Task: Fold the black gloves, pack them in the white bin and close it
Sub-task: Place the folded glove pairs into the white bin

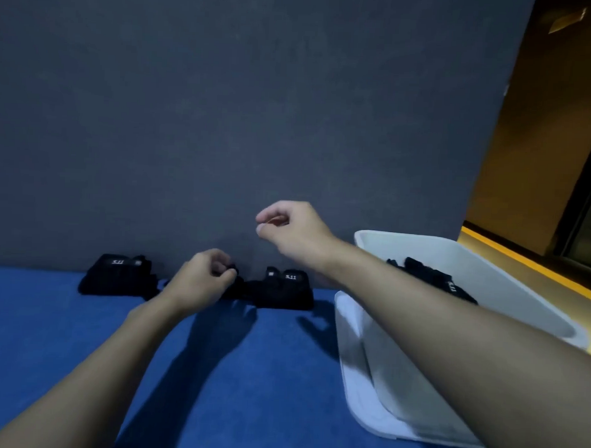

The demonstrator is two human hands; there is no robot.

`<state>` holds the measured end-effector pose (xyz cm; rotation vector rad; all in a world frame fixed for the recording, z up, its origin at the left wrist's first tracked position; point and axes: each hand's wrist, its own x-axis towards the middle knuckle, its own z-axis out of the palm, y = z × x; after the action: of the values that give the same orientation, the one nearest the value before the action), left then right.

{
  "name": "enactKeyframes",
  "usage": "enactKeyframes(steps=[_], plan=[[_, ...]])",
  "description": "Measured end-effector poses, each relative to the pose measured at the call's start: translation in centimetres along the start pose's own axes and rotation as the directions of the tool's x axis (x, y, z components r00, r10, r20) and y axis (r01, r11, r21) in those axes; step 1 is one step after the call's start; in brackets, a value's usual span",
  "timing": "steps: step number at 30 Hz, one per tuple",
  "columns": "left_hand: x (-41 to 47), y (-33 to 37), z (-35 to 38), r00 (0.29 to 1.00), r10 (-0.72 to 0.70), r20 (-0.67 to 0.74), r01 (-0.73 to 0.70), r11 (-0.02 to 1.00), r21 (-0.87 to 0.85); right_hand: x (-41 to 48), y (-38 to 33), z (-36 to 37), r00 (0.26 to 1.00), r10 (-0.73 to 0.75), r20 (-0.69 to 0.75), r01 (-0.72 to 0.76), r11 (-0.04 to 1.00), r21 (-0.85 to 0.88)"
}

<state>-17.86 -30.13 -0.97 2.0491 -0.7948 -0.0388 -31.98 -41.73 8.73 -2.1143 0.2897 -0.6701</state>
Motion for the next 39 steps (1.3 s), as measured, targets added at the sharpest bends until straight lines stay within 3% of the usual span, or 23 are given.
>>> enactKeyframes(steps=[6,12,19,22,28,33,39], plan=[[-0.6,-2.0,0.5,0.999,-0.033,-0.041,0.036,0.996,0.082,1.8,7.3,4.6,0.957,0.177,-0.230,-0.204,0.974,-0.097],[0.2,-1.7,2.3,0.999,0.008,0.046,-0.008,1.000,0.008,2.1,11.6,4.8,0.899,0.353,-0.258,-0.407,0.891,-0.200],[0.9,-1.0,4.8,0.985,-0.040,0.169,0.038,0.999,0.014,3.0,13.0,5.4,0.878,0.394,-0.272,-0.447,0.877,-0.176],[1.2,-1.2,5.2,0.985,-0.074,0.157,0.071,0.997,0.030,3.0,13.3,5.0,0.860,0.413,-0.299,-0.469,0.870,-0.150],[0.7,-1.1,5.1,0.985,-0.120,0.125,0.115,0.992,0.050,1.5,14.1,4.8,0.876,0.451,-0.170,-0.477,0.860,-0.180],[0.5,-1.4,4.5,0.981,-0.139,0.135,0.128,0.988,0.092,0.1,14.1,5.1,0.884,0.440,-0.159,-0.464,0.868,-0.178],[-0.5,-1.1,3.8,0.978,-0.146,0.148,0.172,0.968,-0.184,-1.3,13.4,5.2,0.908,0.394,-0.141,-0.409,0.906,-0.107]])
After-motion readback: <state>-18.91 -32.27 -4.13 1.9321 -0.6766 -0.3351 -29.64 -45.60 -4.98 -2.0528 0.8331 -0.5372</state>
